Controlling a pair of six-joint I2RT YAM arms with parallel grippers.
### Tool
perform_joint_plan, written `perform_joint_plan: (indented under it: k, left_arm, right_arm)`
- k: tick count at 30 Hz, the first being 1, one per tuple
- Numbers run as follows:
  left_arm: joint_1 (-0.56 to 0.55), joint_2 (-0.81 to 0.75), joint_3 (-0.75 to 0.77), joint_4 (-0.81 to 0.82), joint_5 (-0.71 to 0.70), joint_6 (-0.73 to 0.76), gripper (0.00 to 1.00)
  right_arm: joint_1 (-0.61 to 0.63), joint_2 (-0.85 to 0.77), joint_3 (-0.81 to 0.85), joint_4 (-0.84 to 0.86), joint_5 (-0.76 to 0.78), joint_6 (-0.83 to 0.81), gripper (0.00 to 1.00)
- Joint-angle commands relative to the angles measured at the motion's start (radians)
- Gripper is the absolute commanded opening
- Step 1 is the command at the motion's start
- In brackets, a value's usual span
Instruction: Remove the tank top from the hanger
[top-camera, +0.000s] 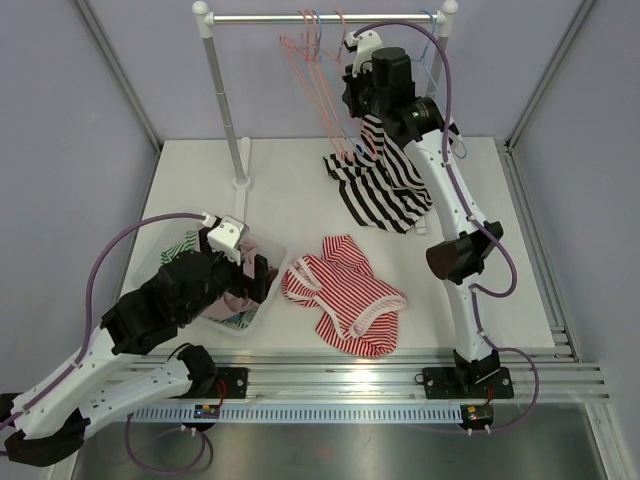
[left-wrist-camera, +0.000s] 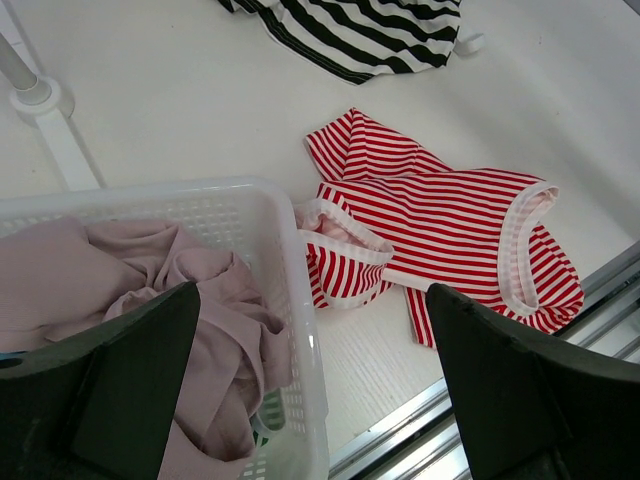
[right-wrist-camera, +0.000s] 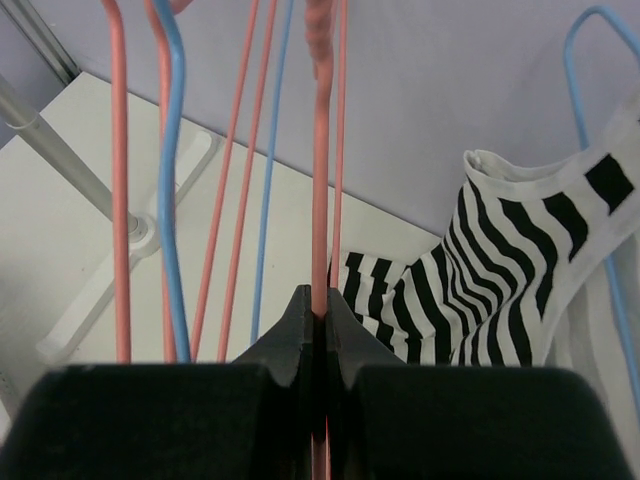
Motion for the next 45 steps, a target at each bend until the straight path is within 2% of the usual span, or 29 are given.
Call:
perform_joint_plan:
  k: [1,12,14,15,16,21,23,25,27,28,31,34,38,41,45]
  left_arm:
    - [0.013,0.012,-0.003,0.046,0.01,0.018,0.99]
    - [0.019,0.018,-0.002,0.044,0.014,0.013,0.99]
    - [0.019,0.034,0.004,0.04,0.017,0.006,0.99]
    - [0.019,0.047,0.017,0.037,0.019,-0.004,0.99]
    - [0.019,0.057,0.023,0.034,0.017,-0.011,0.99]
    - [0.019,0.135,0.102,0.028,0.011,-0.065,0.99]
    - [0.019,0.202,0.133,0.012,-0.001,-0.083,0.99]
    - [0.01,0.245,0.165,0.001,-0.009,-0.111,0.99]
    - [-0.004,0.311,0.176,0.015,-0.01,-0.135,0.99]
    - [-0.026,0.334,0.179,0.026,-0.009,-0.142,0.99]
    - [-0.062,0.426,0.188,0.069,0.016,-0.149,0.99]
    - [-0.101,0.537,0.202,0.104,0.048,-0.14,0.99]
    - [-0.121,0.69,0.225,0.161,0.082,-0.128,0.99]
    - [-0.121,0.79,0.215,0.236,0.106,-0.125,0.99]
    - [-0.122,0.903,0.186,0.365,0.145,-0.12,0.99]
  right_arm:
    - [0.043,0.008,0.036,0.079,0.012,-0.024,0.0]
    - [0.055,0.0,0.01,0.083,0.012,-0.022,0.01]
    - [0.054,-0.021,-0.01,0.086,0.042,-0.028,0.1]
    - [0.054,-0.049,-0.039,0.089,0.063,-0.036,0.23]
    - [0.054,-0.064,-0.056,0.099,0.072,-0.041,0.32]
    - [0.054,-0.176,-0.144,0.089,0.124,-0.067,0.45]
    - [0.052,-0.217,-0.179,0.088,0.152,-0.079,0.53]
    - [0.051,-0.29,-0.233,0.086,0.184,-0.087,0.65]
    - [0.048,-0.366,-0.292,0.085,0.207,-0.091,0.71]
    - [0.047,-0.397,-0.315,0.08,0.231,-0.091,0.83]
    - [0.046,-0.529,-0.439,0.076,0.273,-0.088,0.99]
    - [0.047,-0.691,-0.619,0.071,0.288,-0.039,0.99]
    - [0.047,-0.987,-0.963,0.097,0.261,0.068,0.99]
    - [0.046,-1.156,-1.148,0.125,0.194,0.126,0.99]
    - [0.047,-1.3,-1.277,0.108,0.024,0.16,0.99]
